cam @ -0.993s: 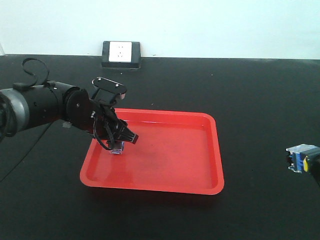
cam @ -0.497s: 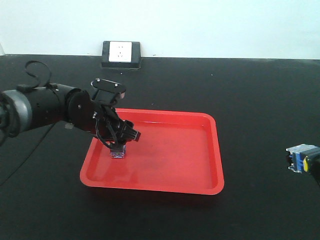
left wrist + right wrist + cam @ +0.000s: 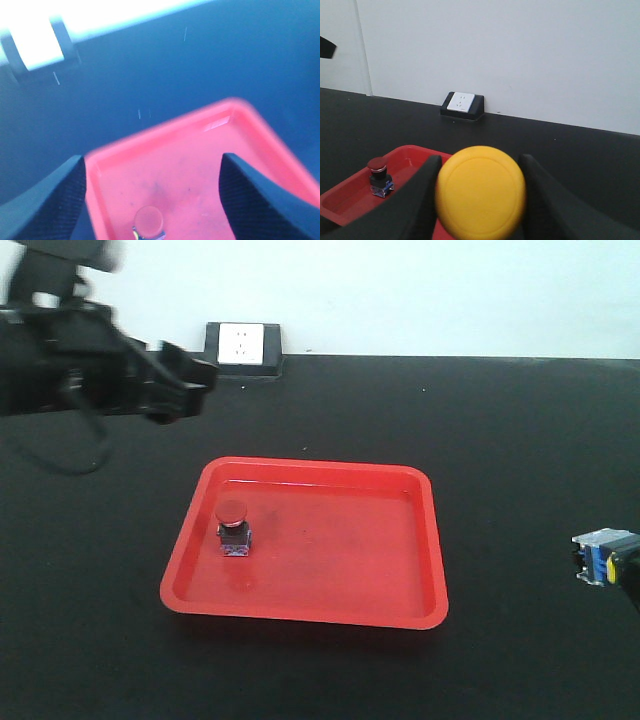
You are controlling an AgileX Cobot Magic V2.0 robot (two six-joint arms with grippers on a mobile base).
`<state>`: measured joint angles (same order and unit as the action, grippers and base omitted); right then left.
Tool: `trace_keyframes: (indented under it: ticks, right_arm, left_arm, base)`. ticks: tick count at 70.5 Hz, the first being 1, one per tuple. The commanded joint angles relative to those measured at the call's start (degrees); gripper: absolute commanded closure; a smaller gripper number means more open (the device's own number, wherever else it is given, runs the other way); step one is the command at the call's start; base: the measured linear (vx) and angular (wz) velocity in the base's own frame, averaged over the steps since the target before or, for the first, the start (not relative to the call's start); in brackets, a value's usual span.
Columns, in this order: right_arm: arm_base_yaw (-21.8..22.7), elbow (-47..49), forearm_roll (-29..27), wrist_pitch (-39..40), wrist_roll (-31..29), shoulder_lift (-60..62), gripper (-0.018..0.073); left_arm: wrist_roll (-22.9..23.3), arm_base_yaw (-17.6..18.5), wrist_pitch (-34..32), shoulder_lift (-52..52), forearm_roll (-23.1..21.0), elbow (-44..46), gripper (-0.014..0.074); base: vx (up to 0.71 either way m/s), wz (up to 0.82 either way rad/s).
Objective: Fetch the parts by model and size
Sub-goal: 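Open the left gripper and withdraw it from the tray, then lower the yellow-capped button into the tray with the right gripper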
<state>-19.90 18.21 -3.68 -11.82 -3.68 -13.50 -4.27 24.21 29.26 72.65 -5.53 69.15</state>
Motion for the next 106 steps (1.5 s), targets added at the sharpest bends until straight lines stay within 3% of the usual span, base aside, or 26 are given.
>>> trace_keyframes:
  ticks: [1,53,72,86,106]
  right_arm:
    - [0.2,1.8,0.1,5.0,-0.5,-0.8,0.0569]
    - [0.2,1.8,0.1,4.9,-0.5,-0.8,0.0569]
    - [0.2,1.8,0.1,4.9,-0.4,-0.8,0.0569]
    - [0.2,2.4,-1.1,4.9,-0.1,-1.7,0.0569]
    - [0.2,14.2,-1.3,4.3,-3.0,-18.2,0.0569]
  left_arm:
    - [-0.3,0.2,-4.2,-8.3,-0.8,-3.4,0.0062]
    - [-1.3,0.2,-8.4,-56.2,-2.3,-41.3,0.0062]
    - [-0.7,0.2,-11.9,-59.9,-6.3,-46.0,0.0062]
    - [-0.7,0.2,-11.8,-59.9,-6.4,-46.0,0.0062]
    - [-0.8,0.2,-11.8,-59.9,-6.4,-46.0,0.0062]
  base:
    - [0.0,0.0]
    - [0.0,0.0]
    - [0.0,0.0]
    - [0.0,0.0]
    - [0.0,0.0]
